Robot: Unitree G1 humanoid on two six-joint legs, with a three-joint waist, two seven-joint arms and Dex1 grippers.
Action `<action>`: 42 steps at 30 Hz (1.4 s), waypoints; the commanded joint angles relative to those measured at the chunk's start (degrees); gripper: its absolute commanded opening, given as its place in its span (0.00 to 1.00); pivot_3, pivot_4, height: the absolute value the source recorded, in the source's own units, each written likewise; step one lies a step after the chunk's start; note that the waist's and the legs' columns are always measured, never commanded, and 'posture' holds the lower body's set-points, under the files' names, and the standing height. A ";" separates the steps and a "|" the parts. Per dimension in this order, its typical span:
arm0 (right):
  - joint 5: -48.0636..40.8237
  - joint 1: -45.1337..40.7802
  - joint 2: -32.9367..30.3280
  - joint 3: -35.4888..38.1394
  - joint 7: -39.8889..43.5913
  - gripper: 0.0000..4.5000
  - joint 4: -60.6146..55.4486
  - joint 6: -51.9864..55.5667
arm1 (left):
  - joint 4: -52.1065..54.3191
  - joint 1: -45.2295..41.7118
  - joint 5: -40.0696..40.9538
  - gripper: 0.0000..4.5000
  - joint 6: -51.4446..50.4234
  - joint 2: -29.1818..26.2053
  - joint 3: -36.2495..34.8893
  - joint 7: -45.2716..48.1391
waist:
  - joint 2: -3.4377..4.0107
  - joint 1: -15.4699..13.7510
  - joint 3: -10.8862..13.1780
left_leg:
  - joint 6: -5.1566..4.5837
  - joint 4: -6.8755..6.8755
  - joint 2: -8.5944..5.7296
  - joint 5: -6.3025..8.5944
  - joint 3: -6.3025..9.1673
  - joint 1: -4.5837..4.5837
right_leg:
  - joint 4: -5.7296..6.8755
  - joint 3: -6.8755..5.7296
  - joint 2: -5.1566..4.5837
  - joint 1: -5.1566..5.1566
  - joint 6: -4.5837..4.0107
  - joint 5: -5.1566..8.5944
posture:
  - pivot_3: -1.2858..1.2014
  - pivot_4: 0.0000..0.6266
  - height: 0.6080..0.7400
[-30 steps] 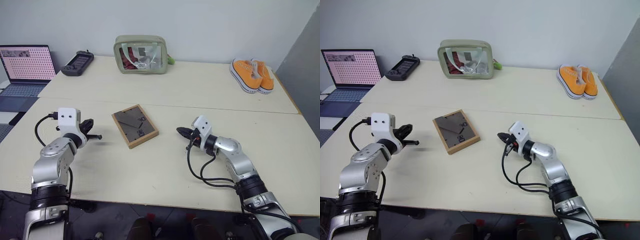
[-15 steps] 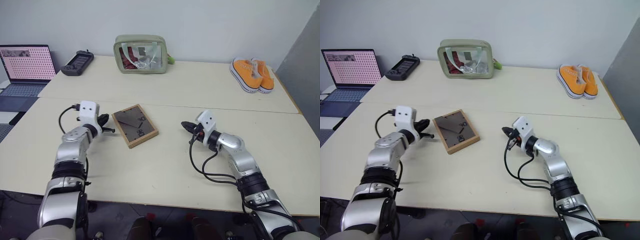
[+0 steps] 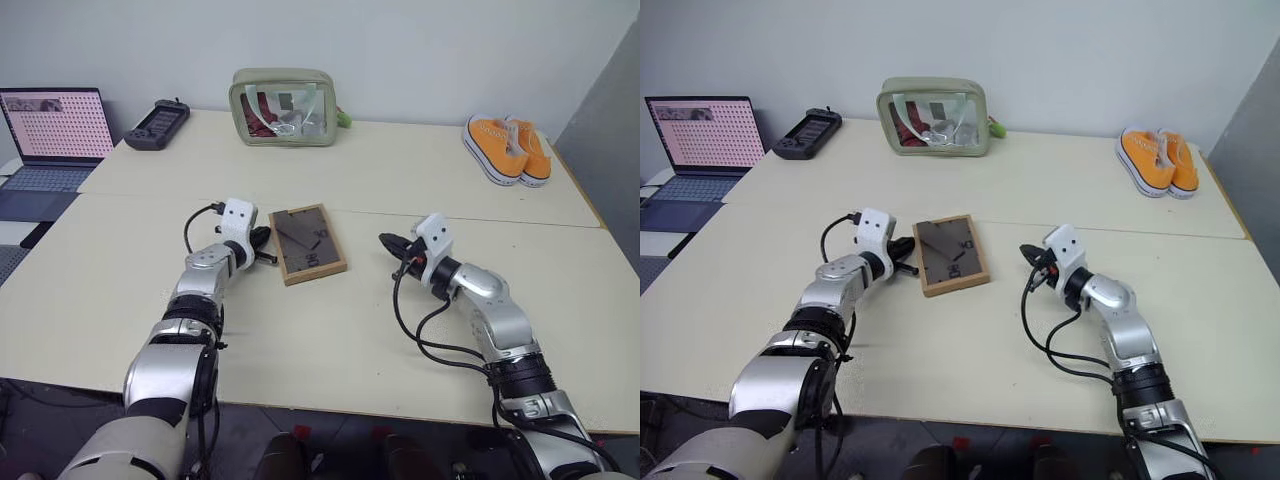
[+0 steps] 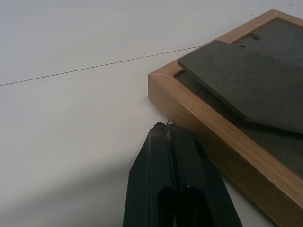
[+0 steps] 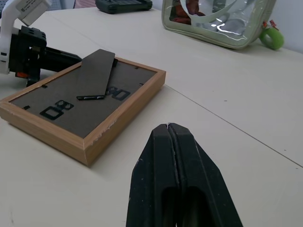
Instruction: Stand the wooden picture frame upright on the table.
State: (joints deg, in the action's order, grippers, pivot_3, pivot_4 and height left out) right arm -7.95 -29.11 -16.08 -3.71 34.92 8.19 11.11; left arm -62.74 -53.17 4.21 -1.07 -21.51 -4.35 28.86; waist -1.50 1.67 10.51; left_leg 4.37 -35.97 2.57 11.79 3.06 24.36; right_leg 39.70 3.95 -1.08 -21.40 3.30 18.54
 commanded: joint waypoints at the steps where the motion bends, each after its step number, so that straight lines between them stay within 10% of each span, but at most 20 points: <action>1: -0.71 0.76 -0.45 1.23 -0.82 0.00 -3.07 -0.13 | -0.67 -1.76 -0.89 0.00 1.90 0.85 0.51 1.12 | 0.00 0.03 0.00 | 0.00 0.00 0.00 0.00 0.00 0.00 | 0.01 0.00 0.00 0.01 0.00 0.00 | 0.52 0.24 1.00; 22: 9.25 -3.76 8.79 -5.91 -7.74 0.00 20.74 -11.21 | 4.58 0.60 -0.08 0.00 0.08 1.58 -0.43 2.66 | 0.00 0.44 0.00 | 0.05 -0.03 0.02 -0.05 0.01 -0.04 | 0.22 0.00 0.02 -0.05 0.00 0.00 | 0.52 0.24 1.00; 42: 7.64 3.13 7.54 -3.77 -7.94 0.00 7.34 -5.75 | 12.24 3.23 -0.03 0.00 -4.98 6.18 2.67 7.58 | 0.00 0.14 0.00 | 0.06 -0.02 0.00 -0.05 0.02 -0.05 | 0.22 0.01 0.01 -0.02 0.00 0.00 | 0.52 0.24 1.00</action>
State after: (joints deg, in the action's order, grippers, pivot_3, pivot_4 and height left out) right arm 0.82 -26.85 -8.45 -7.80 26.97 19.27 4.51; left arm -53.88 -50.23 3.76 -5.51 -16.60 -3.22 34.03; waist -1.50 1.81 10.51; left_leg 4.43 -35.99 2.58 11.74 3.08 24.32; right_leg 39.92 3.96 -1.07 -21.42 3.30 18.54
